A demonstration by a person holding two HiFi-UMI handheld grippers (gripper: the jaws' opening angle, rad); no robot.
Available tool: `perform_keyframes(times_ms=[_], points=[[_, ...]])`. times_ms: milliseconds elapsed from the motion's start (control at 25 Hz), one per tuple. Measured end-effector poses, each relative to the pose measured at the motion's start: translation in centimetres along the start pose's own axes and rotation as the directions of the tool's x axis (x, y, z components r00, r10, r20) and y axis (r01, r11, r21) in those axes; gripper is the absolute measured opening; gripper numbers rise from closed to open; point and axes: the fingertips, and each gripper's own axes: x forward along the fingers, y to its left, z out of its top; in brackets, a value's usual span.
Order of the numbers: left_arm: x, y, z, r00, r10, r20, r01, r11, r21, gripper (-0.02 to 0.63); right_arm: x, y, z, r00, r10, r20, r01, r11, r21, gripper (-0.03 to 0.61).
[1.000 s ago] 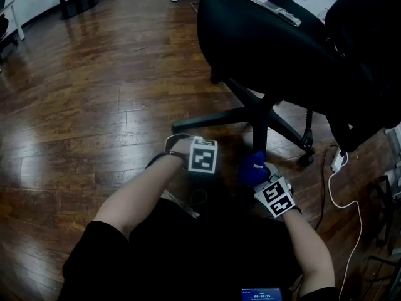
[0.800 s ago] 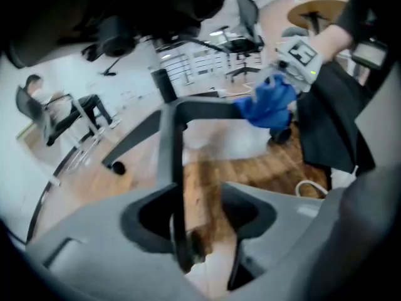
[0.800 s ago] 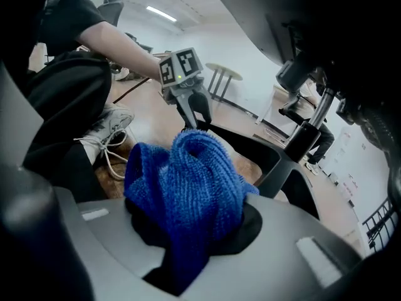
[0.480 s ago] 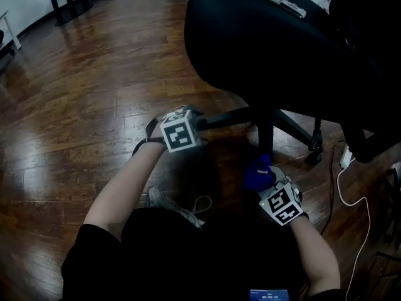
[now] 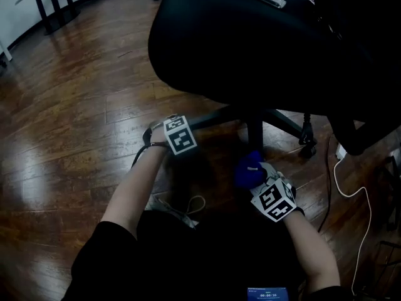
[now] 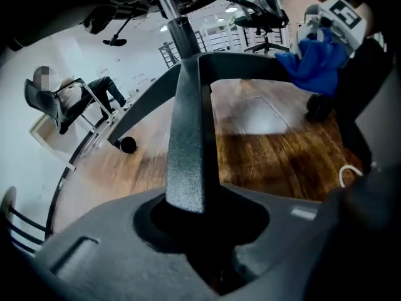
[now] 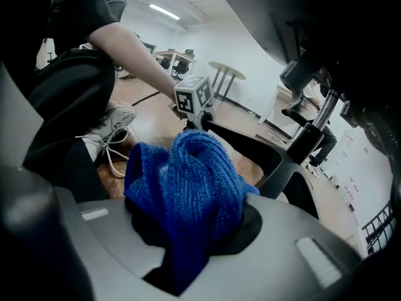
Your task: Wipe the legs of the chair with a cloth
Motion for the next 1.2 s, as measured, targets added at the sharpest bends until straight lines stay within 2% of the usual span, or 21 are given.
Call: perform_keyframes(times_ms=[240, 400, 600, 680, 800, 920, 1080, 1200], points=[[-0.4, -1.0, -0.7, 0.997, 0.002, -0.082, -0.005, 0.999, -0.040, 0.117, -0.2, 0.6, -0.5, 1.000, 0.021, 0.010, -0.020, 0.997, -0.080, 0.083], [-1.5, -3.5, -0.7, 0.997, -0.042, -0.060, 0.039, 0.998, -0.049, 0.117, -0.7, -0.4, -1.6, 1.000, 0.003, 0.005, -0.003, 0.991, -0.134, 0.083], [-2.3, -8.4, 0.4, 0.986, -0.144, -0.081, 0.141, 0.989, -0.044, 0.154, -1.5, -2.3, -4.3, 0.997, -0.054, -0.061, 0.042, 0.980, -0.194, 0.081], [-2.2, -9.8, 1.2, 0.983, -0.171, -0.065, 0.167, 0.984, -0.067, 0.173, -1.6, -3.2, -5.5, 0.990, -0.095, -0.103, 0.070, 0.972, -0.225, 0.077], [-2.1, -10.6, 1.7, 0.977, -0.206, -0.048, 0.198, 0.972, -0.124, 0.173, -1.6, -4.1, -6.3, 0.981, -0.139, -0.136, 0.106, 0.969, -0.223, 0.080], [-1.9, -10.5, 1.6, 0.977, -0.206, -0.062, 0.196, 0.970, -0.141, 0.173, -1.4, -4.5, -6.3, 0.977, -0.157, -0.144, 0.121, 0.965, -0.231, 0.080], [-1.5, -10.6, 2.0, 0.979, -0.185, -0.085, 0.173, 0.976, -0.133, 0.172, -2.2, -3.8, -7.2, 0.977, -0.105, -0.184, 0.054, 0.964, -0.261, 0.077], [-1.6, -10.7, 2.1, 0.977, -0.197, -0.078, 0.186, 0.975, -0.124, 0.172, -3.1, -2.0, -8.5, 0.970, -0.046, -0.238, -0.037, 0.942, -0.334, 0.077]])
